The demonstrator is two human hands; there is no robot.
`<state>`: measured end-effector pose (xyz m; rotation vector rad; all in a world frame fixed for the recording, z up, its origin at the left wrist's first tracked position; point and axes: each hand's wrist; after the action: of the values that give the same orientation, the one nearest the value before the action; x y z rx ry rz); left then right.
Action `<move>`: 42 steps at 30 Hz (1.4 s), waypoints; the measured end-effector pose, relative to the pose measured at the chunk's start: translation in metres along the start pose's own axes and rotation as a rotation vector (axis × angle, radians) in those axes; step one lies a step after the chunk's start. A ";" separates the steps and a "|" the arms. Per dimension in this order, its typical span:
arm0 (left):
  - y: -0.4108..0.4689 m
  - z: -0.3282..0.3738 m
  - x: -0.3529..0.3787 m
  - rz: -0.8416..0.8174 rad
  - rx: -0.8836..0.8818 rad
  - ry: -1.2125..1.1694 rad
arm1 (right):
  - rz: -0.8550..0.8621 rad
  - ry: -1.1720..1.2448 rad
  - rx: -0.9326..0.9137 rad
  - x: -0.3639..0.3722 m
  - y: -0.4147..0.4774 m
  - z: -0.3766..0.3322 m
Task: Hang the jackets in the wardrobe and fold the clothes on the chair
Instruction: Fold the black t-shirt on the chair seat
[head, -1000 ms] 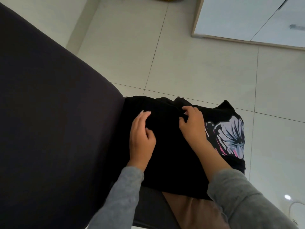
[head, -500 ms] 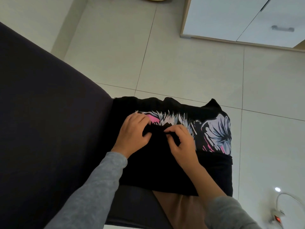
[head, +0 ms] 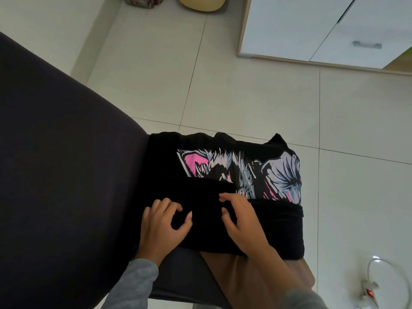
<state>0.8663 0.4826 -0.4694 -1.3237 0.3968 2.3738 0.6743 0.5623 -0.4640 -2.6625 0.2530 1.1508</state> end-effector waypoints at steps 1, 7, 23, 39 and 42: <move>0.000 0.003 -0.001 0.064 -0.054 0.003 | 0.028 -0.022 0.011 -0.002 0.001 0.001; 0.032 0.018 0.008 0.258 -0.170 -0.040 | 0.201 -0.081 0.156 -0.015 0.033 0.022; 0.234 0.050 0.093 -0.648 -0.109 -0.282 | -0.432 -0.395 0.510 -0.052 0.211 0.067; 0.254 0.041 0.103 -0.519 0.053 -0.356 | -0.131 -0.249 0.473 -0.050 0.221 0.077; 0.251 0.034 0.091 -0.375 0.190 -0.267 | 0.020 -0.373 0.447 -0.058 0.210 0.077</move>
<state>0.6809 0.2937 -0.5167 -0.8909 0.2603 2.0997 0.5297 0.3861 -0.5021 -2.0264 0.4125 1.3788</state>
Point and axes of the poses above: each hand's wrist, its own y-axis towards the middle knuckle, its own x-axis out of the palm, z = x × y, and after that the axes turned 11 degrees about -y, right-handed
